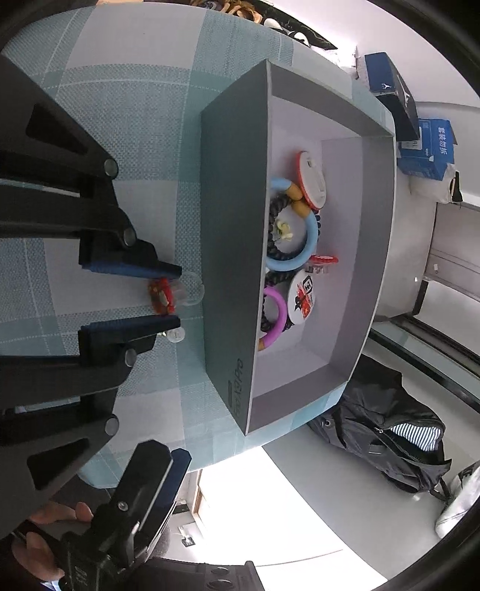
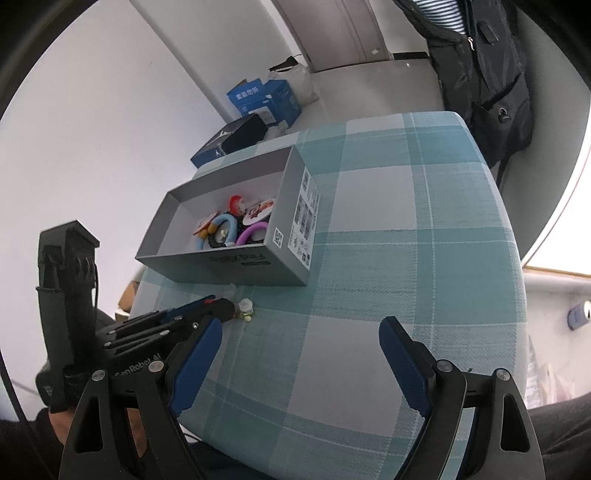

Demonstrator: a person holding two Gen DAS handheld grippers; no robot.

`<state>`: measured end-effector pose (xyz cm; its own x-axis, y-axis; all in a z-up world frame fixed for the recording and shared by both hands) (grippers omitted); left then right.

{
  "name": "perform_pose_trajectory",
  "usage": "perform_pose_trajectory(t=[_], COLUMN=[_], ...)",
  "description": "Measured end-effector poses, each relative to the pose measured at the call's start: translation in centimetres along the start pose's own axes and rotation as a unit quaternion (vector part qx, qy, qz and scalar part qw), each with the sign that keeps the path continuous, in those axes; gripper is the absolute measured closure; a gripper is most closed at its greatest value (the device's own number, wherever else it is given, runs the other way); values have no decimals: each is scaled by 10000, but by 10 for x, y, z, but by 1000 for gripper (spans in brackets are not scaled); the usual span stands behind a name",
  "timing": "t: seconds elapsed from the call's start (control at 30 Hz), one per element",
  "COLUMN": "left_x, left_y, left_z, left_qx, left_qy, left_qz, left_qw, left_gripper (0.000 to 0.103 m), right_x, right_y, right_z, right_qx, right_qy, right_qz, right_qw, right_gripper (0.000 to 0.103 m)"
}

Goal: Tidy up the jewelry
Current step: 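Grasp the red charm in the clear case with the left gripper and lift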

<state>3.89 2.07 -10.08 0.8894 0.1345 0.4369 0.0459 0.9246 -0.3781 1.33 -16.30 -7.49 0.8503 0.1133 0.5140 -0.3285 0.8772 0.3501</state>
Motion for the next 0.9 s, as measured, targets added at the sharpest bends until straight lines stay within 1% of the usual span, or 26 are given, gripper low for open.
perform_pose_trajectory(t=[0.1,0.23,0.37,0.53,0.57,0.67,0.7,0.8,0.9], left_x=[-1,2,2,-1,-4,-8,-8,-5,-1], left_y=[-1,4,4,8,12,21,23,29,36], left_z=[2,4,14,31,37,50,55,69,72], left_qx=[66,23,-106,-217,-254,-365,-411,-413,-403], left_qy=[-19,-43,-129,-335,-378,-545,-630,-924,-1037], left_qz=[-32,65,107,124,173,311,348,432,560], left_qw=[10000,10000,9998,9991,9988,9974,9966,9939,9922], left_gripper=[89,89,89,89,89,89,89,89,89], right_x=[-1,-1,-1,-2,-2,-2,-2,-2,0], right_y=[0,-3,1,15,18,30,34,44,52], right_z=[-3,-6,-8,-17,-20,-30,-33,-42,-48], right_qx=[-34,-52,-31,32,52,102,86,47,-18], right_qy=[45,86,109,198,223,316,354,413,420], right_qz=[-10,-82,-34,195,248,467,545,710,850], right_qw=[10000,9999,9999,9996,9994,9984,9978,9966,9955], right_gripper=[16,16,16,17,18,30,33,37,42])
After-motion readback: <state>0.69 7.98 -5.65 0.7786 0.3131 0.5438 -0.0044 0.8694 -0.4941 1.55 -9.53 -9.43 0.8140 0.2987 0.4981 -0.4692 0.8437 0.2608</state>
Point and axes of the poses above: each gripper's, at about its wrist camera, not at the fingertips, and z roughly against the way its jaws point, y to its left, x to its top, the point moved 1 cm from there along -z, roughly the way its jaws point, and after that the axes turned 2 degrees about z, right-handed, at the moved point
